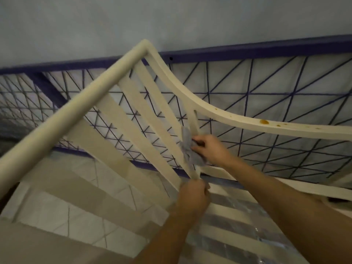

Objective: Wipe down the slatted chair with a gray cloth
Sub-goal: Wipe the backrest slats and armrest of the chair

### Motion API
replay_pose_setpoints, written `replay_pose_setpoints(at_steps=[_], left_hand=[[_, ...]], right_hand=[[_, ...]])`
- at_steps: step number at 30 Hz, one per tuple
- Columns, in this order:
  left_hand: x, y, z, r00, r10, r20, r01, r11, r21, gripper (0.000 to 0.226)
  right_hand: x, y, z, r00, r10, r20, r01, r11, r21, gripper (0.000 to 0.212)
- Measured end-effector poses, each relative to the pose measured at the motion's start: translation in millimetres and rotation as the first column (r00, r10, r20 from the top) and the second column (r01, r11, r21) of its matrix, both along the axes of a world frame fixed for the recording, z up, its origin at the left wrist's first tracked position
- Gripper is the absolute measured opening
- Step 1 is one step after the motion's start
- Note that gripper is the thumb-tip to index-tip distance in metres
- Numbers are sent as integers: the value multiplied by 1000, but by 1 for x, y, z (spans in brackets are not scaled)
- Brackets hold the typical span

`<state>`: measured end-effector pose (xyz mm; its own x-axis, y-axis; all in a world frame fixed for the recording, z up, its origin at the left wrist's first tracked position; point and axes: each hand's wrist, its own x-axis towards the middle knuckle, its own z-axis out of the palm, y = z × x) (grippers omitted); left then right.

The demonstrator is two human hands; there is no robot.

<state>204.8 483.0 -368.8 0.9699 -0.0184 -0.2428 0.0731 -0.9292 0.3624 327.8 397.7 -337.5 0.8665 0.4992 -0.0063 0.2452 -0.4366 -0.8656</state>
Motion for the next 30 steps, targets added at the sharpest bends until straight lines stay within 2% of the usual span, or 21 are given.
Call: replay_pose_setpoints(at_steps=[2,3,5,6,9,13,15,17,19,21,25,30], left_hand=[[9,7,33,997,-19,81,15,998,56,23],[14,7,50,992,-16,123,8,998,68,23],[20,8,88,987,-51,155,33,992,119,21],[25,8,106,975,-64,214,37,991,129,20],[45,14,164,925,-125,360,71,985,159,20],[56,30,231,851,-188,490,77,968,237,20],[62,45,258,815,-185,549,47,966,254,22],[63,65,281,802,-155,577,-4,964,266,25],[65,88,300,784,-76,616,-63,977,201,29],[65,110,305,785,85,614,-127,992,24,34],[66,131,298,772,354,528,-259,934,-247,32],[69,126,297,782,294,550,-228,956,-186,31]], right_hand=[[-9,0,-28,984,-155,-93,153,988,-32,22],[-13,2,-39,961,-219,-171,221,975,-7,18],[-20,14,-49,914,-352,-204,357,934,-12,24],[-26,19,-42,883,-402,-241,413,911,-7,16],[-39,35,-16,851,-489,-192,514,851,112,33],[-40,54,23,847,-487,-213,531,788,310,26],[-35,62,42,873,-466,-144,487,821,298,19],[-32,69,57,890,-453,-49,450,858,248,23],[-30,73,74,900,-432,-66,428,842,329,27],[-34,80,88,912,-369,-177,407,772,488,28],[-28,93,113,931,-353,-93,350,794,496,37],[-24,111,157,929,-369,24,301,792,531,36]])
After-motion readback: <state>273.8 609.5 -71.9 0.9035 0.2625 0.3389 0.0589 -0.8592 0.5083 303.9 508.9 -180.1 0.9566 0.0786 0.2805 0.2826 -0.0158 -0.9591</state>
